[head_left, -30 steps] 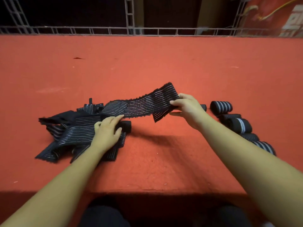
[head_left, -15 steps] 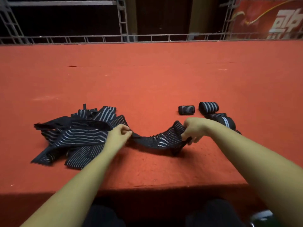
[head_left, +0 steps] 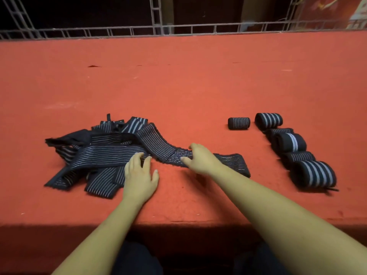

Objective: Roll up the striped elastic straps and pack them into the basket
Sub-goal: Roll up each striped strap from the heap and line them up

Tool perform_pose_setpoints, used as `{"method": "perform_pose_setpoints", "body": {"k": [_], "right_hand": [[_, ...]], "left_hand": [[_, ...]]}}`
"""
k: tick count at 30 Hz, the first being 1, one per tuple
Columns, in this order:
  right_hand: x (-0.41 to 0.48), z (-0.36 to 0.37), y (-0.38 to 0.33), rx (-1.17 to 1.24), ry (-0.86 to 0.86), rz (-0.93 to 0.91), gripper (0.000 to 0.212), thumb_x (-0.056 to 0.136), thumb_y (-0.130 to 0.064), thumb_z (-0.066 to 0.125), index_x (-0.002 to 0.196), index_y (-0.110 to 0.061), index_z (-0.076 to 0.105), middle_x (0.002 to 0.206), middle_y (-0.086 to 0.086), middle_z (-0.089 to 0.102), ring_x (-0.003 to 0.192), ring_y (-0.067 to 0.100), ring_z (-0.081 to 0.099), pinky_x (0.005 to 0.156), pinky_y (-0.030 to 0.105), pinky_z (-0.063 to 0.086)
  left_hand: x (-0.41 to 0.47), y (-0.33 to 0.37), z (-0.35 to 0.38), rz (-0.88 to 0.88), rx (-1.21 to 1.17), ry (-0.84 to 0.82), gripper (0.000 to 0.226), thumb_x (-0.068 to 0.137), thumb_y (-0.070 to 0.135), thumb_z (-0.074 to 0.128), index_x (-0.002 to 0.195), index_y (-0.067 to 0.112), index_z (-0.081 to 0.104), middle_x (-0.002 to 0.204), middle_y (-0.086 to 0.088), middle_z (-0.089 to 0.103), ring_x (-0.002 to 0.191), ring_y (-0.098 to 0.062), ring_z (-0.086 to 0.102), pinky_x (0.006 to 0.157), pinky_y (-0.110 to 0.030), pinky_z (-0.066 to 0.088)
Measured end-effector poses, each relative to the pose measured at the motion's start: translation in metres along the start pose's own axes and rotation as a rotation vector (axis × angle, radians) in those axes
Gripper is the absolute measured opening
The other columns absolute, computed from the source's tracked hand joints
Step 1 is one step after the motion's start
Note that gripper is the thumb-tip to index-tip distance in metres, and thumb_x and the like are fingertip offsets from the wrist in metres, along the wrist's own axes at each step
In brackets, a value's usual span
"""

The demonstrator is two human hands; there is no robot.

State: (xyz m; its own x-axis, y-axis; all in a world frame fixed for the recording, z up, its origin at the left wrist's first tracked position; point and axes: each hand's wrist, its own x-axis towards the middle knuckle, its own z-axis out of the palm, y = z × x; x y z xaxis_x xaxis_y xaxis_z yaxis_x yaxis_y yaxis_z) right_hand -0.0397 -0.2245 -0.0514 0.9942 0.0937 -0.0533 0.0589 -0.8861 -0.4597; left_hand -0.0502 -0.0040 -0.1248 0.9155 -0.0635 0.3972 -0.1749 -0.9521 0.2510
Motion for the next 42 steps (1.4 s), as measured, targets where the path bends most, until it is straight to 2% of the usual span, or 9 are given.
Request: {"method": "perform_pose_setpoints", "body": {"k": [4,14,19,25,28,32,34,39,42], "right_hand": [[0.021,0.025,-0.015,-0.013,-0.019,0.033,0.053,0.096,-0.049,0.054,0.126,-0.006,0.048,0.131,0.02,0.055,0.125,0.038,0.05,0.102,0.045,0.043],[0.03,0.024,-0.01,-0.077,-0.017,-0.08,0.026,0.093,-0.042,0.062,0.098,-0.017,0.061,0.102,0.006,0.07,0.103,0.029,0.063,0.081,0.036,0.039],[0.006,-0.003,-0.009,0.112,-0.162,-0.186,0.024,0.088,-0.033,0.072,0.074,-0.022,0.056,0.066,-0.006,0.056,0.06,0.008,0.05,0.052,0.021,0.035],[-0.01,-0.008,-0.001,-0.073,-0.161,-0.235,0.03,0.09,-0.03,0.069,0.07,-0.02,0.049,0.069,-0.002,0.053,0.073,0.023,0.05,0.063,0.031,0.031],[-0.014,-0.013,0.008,-0.026,-0.165,-0.187,0.034,0.088,-0.03,0.071,0.067,-0.016,0.049,0.063,-0.003,0.048,0.068,0.021,0.047,0.059,0.034,0.03],[-0.022,-0.029,0.02,0.152,-0.13,-0.173,0.02,0.082,-0.022,0.077,0.078,-0.01,0.062,0.069,-0.001,0.057,0.064,0.011,0.05,0.061,0.033,0.039],[-0.026,-0.037,0.02,0.23,-0.086,-0.181,0.016,0.081,-0.021,0.078,0.082,-0.017,0.062,0.075,-0.004,0.065,0.069,0.01,0.058,0.067,0.033,0.047],[-0.035,-0.049,0.012,0.275,0.053,-0.204,0.025,0.082,-0.026,0.079,0.081,-0.009,0.061,0.076,0.006,0.069,0.069,0.016,0.063,0.066,0.036,0.05],[-0.039,-0.054,0.006,0.384,0.072,-0.24,0.024,0.081,-0.023,0.08,0.08,-0.008,0.061,0.075,0.011,0.069,0.064,0.01,0.058,0.065,0.039,0.05]], "left_hand": [[0.003,-0.002,0.005,-0.072,0.038,-0.062,0.071,0.094,0.048,0.047,0.152,0.011,0.032,0.162,-0.017,0.025,0.153,-0.029,0.013,0.124,-0.046,0.007],[0.005,-0.004,0.001,0.032,-0.106,-0.071,0.065,0.099,0.056,0.037,0.157,0.041,0.012,0.16,-0.01,0.03,0.149,-0.023,0.025,0.123,-0.043,0.013],[0.003,-0.011,0.002,0.213,-0.327,-0.014,0.048,0.096,0.057,0.042,0.143,0.051,0.043,0.132,-0.011,0.047,0.126,-0.027,0.044,0.109,-0.045,0.04],[0.003,-0.006,-0.005,0.215,-0.526,-0.019,0.03,0.097,0.041,0.05,0.107,0.026,0.074,0.083,0.004,0.046,0.083,-0.009,0.047,0.078,-0.02,0.037],[0.004,-0.007,-0.015,-0.109,-0.678,0.059,0.038,0.102,0.027,0.053,0.065,0.024,0.046,0.067,0.007,0.042,0.065,0.001,0.046,0.063,-0.027,0.03],[0.002,-0.005,-0.019,-0.186,-0.645,0.058,0.006,0.1,0.023,0.059,0.094,0.023,0.06,0.073,0.012,0.059,0.065,0.002,0.053,0.066,-0.023,0.039],[0.001,-0.004,-0.016,-0.17,-0.637,0.042,0.02,0.096,0.024,0.064,0.112,0.021,0.051,0.072,0.008,0.061,0.063,-0.001,0.055,0.065,-0.015,0.04],[-0.002,0.003,-0.023,-0.086,-0.603,-0.058,0.038,0.094,0.053,0.048,0.079,0.02,0.061,0.066,0.004,0.064,0.066,-0.005,0.061,0.072,-0.035,0.05],[0.002,0.038,-0.032,-0.169,-0.978,-0.243,0.047,0.09,0.067,0.051,0.093,0.025,0.07,0.083,0.008,0.075,0.084,-0.009,0.069,0.079,-0.024,0.052]]}}
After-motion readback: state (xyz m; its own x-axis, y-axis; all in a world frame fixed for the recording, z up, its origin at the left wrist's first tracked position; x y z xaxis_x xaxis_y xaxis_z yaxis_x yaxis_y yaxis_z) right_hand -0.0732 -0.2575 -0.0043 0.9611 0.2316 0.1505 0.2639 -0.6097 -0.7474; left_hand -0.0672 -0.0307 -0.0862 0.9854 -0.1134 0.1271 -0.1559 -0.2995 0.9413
